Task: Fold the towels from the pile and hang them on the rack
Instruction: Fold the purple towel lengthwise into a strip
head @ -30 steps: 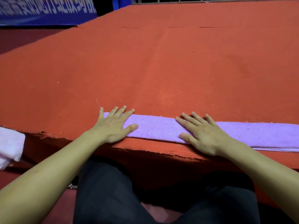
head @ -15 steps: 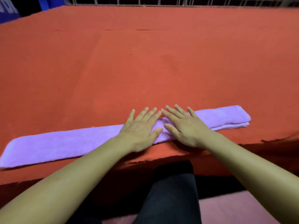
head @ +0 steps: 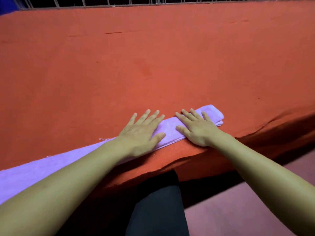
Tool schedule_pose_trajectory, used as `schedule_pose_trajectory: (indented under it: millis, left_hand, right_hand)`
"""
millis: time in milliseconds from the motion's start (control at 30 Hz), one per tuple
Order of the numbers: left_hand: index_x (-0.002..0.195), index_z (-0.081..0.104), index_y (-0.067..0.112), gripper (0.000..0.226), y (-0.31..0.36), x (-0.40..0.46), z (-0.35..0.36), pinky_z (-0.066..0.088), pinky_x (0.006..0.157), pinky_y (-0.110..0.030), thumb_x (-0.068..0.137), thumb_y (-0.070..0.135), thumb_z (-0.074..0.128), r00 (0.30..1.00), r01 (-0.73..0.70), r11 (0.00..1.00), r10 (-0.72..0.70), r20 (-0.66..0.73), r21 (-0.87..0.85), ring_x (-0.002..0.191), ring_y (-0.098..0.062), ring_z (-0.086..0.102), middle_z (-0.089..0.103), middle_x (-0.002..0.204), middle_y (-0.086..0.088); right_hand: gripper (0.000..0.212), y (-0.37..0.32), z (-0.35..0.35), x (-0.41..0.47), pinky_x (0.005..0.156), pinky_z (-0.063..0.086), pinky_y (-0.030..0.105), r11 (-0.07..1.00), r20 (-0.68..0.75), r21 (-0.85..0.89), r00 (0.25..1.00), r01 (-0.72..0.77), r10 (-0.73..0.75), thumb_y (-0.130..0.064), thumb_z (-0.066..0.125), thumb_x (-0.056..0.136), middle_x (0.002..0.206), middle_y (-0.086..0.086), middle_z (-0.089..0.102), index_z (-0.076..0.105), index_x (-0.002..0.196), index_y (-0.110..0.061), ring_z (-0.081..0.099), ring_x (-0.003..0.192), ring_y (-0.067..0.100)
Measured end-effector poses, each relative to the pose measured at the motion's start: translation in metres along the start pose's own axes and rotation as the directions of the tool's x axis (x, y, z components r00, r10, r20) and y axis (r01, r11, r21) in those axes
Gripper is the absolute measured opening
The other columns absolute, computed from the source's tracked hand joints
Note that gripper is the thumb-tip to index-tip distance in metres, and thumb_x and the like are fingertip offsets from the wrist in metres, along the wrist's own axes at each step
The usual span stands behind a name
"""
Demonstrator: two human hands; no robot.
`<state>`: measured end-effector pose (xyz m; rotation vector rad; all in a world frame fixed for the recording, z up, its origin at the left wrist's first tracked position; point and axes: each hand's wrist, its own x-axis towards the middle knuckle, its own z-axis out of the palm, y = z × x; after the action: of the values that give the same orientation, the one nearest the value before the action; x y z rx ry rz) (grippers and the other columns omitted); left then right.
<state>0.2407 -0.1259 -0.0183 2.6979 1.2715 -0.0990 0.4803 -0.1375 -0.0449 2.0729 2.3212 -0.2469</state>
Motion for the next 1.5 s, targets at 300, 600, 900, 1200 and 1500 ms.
schedule_pose_trajectory:
  millis: [300, 600, 900, 1200, 1500]
  left_hand:
    - [0.155, -0.01, 0.03, 0.068, 0.03, 0.025, 0.021, -0.009, 0.121, -0.046, 0.099, 0.059, 0.015, 0.992, -0.093, 0.995, 0.089, 0.094, 0.038, 0.148, -0.011, -0.019, -0.019, 0.162, 0.009]
    - [0.145, 0.04, 0.033, 0.068, 0.035, 0.045, 0.005, 0.018, 0.116, -0.042, 0.092, 0.062, 0.009, 0.99, -0.137, 0.991, 0.137, -0.039, 0.001, 0.143, -0.019, 0.026, 0.031, 0.156, 0.008]
    - [0.124, 0.049, 0.014, 0.047, 0.1, 0.124, -0.001, 0.053, 0.087, -0.043, 0.089, -0.013, 0.034, 0.976, 0.015, 0.4, -0.206, -0.073, -0.916, 0.08, -0.025, 0.059, 0.066, 0.119, -0.011]
    - [0.122, 0.05, 0.021, 0.027, 0.103, 0.126, 0.009, 0.055, 0.091, -0.04, 0.098, 0.008, 0.05, 0.959, -0.061, 0.335, -0.242, -0.149, -0.94, 0.082, -0.019, 0.067, 0.066, 0.11, 0.005]
    - [0.117, 0.054, 0.016, 0.078, 0.115, 0.122, -0.002, 0.059, 0.079, -0.05, 0.068, 0.076, 0.063, 0.954, 0.012, -0.041, -0.3, 0.023, -0.999, 0.088, -0.03, 0.073, 0.072, 0.099, -0.015]
  right_hand:
    - [0.061, 0.049, -0.001, -0.014, 0.121, -0.002, 0.047, 0.999, 0.015, 0.03, 0.999, -0.043, 0.042, -0.056, 0.023, 0.101, 0.165, -0.006, -0.002, 0.004, 0.156, -0.038, -0.004, 0.152, 0.018]
    - [0.049, 0.067, -0.018, -0.008, 0.105, 0.03, 0.045, 0.957, -0.347, 0.214, 0.901, -0.195, 0.261, -0.046, 0.04, 0.1, 0.147, -0.001, 0.046, 0.039, 0.146, -0.03, 0.037, 0.134, 0.03]
    - [0.08, 0.08, -0.027, 0.01, 0.11, 0.035, 0.042, 0.865, -0.041, 0.34, 0.913, -0.37, 0.407, -0.037, 0.067, 0.086, 0.147, 0.009, 0.047, 0.025, 0.152, -0.018, 0.042, 0.135, 0.035]
    - [0.074, 0.076, -0.047, 0.004, 0.071, 0.045, 0.027, 0.546, -0.044, 0.809, 0.903, -0.219, 0.427, -0.021, 0.075, 0.083, 0.103, 0.002, 0.06, 0.037, 0.147, -0.019, 0.059, 0.083, 0.016]
    - [0.041, 0.072, -0.055, -0.015, 0.065, 0.056, 0.042, -0.46, 0.159, 0.888, 0.937, 0.001, 0.31, -0.04, 0.036, 0.101, 0.116, 0.016, 0.066, 0.049, 0.132, -0.016, 0.068, 0.088, 0.038]
